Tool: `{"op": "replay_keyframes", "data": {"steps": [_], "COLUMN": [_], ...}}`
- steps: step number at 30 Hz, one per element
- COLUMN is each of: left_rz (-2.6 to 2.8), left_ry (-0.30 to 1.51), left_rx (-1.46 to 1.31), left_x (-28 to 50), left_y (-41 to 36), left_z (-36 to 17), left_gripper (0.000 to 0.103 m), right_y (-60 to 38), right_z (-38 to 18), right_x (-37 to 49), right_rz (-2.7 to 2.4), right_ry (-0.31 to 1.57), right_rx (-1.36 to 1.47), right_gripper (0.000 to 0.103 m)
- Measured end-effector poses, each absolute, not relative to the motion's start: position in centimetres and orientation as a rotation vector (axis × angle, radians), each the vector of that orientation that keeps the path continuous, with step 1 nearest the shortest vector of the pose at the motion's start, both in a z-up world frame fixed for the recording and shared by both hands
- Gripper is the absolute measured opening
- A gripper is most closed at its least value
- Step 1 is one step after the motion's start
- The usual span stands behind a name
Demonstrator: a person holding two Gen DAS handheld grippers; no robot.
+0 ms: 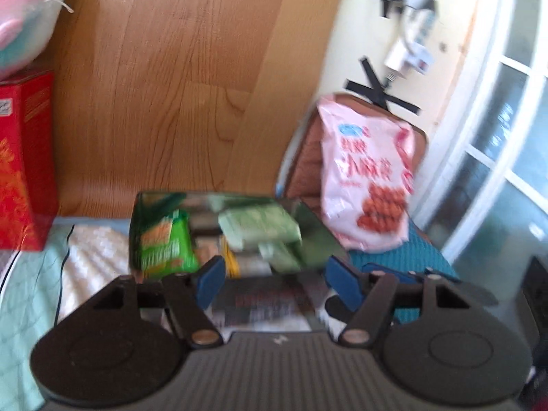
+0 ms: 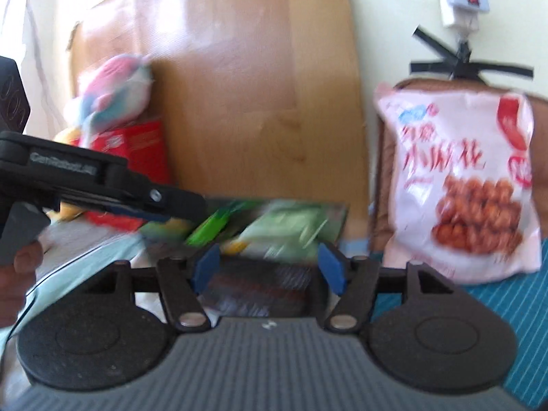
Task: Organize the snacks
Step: 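Carry the leaf-pattern pack over the tin box and open the left tool, then reach the left tool to the red snack pack and grasp it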
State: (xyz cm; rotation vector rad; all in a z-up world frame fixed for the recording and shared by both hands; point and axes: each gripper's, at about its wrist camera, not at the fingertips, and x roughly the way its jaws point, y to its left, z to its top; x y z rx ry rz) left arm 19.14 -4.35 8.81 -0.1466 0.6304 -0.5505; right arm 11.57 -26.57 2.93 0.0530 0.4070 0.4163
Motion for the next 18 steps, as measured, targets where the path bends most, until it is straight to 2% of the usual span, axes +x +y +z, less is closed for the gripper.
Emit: {"op": "replay_keyframes", "data": {"steps": [6,10,14,15,17,18], "left_rz": [-0.501,-0.462,-0.422,-0.414,-0.43,-0.444], "left_ry": [0.681,0.733,0.778,0.782,0.834,0.863], "left_rx": [-0.119,-0.123,-0.128,-0.12,-0.132,-0.144], "left_x": [14.2,11.1,9.3,9.0,9.3,9.4], "left_y": [-1.2,1.3,3.5,3.8,3.9,3.9], "left_z": [6.2,4.4,3.1,2.9,2.4,1.9], "left_gripper": [0.068,0.068,0.067,0.066,0.057,0.056], "right_y": [-25.8,-24.7,-22.3,-21.8,-21.3,-21.2], "right_z": [0.9,0.4,-0.3,-0.6,-0.7,-0.7], "right_x": [8.1,7.1,6.6,6.6,6.4,6.5], "right_rz": [0.436,0.55,0.727,0.757,0.763,0.771], "right_ry": [0.515,0.556,0.696,0.735,0.748,0.766], "right_rx": [0.006,0.069,0.176,0.226,0.309,0.361], "right_gripper": [0.073,0.073,0.073,0.074,0.075,0.075]}}
